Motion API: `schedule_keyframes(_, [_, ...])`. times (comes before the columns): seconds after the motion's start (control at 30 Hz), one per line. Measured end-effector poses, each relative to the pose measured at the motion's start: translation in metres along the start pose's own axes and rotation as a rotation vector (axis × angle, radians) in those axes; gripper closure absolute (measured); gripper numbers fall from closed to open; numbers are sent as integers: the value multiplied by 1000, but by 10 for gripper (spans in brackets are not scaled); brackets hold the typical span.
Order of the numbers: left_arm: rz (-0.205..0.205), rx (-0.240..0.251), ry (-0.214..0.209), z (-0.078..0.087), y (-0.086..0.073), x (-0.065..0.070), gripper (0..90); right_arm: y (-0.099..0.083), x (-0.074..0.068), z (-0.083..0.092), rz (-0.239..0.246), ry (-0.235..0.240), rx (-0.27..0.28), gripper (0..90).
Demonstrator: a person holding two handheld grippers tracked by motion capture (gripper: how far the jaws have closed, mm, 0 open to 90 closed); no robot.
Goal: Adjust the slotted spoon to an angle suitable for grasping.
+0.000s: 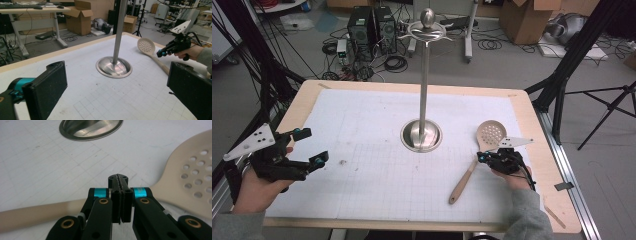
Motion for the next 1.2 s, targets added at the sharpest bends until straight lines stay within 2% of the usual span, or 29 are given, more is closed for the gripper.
schedule_keyframes(0.13, [-1,-3,4,2,-1,0,32,7,-1,-7,9,-23,-3,900])
schedule_keyframes(0.4, [1,17,15,12,-1,0,32,8,2,-14,10,-32,-16,900])
schedule_keyframes(0.47, [13,5,23,14,-3,-1,32,7,5,-17,-13,-28,-11,897])
schedule_keyframes(0.53, [17,3,24,15,-3,-2,32,7,6,-19,-16,-23,-12,896])
schedule_keyframes(0.6, [18,3,26,15,-4,-3,32,5,8,-24,0,-32,-36,898])
schedule_keyframes(0.77, [17,7,23,14,-4,-3,32,5,7,-27,14,-54,-58,900])
schedule_keyframes(0.9, [22,3,19,11,-5,-3,32,6,3,-31,59,-96,-80,900])
schedule_keyframes(1.1, [17,-5,3,3,-4,-2,32,4,1,-26,54,-129,-103,900])
schedule_keyframes(1.2, [18,-10,-2,0,-5,-3,32,1,2,-24,33,-125,-83,900])
Point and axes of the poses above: each handheld gripper's, and its own axes: z roughly backward along the jaws, y roughly out of its top, x roughly to its right, the point moved 3 cm from there along -z, roughly forward along the jaws, and after that the axes turned 8 degrees about -y, right-handed, at the moved point
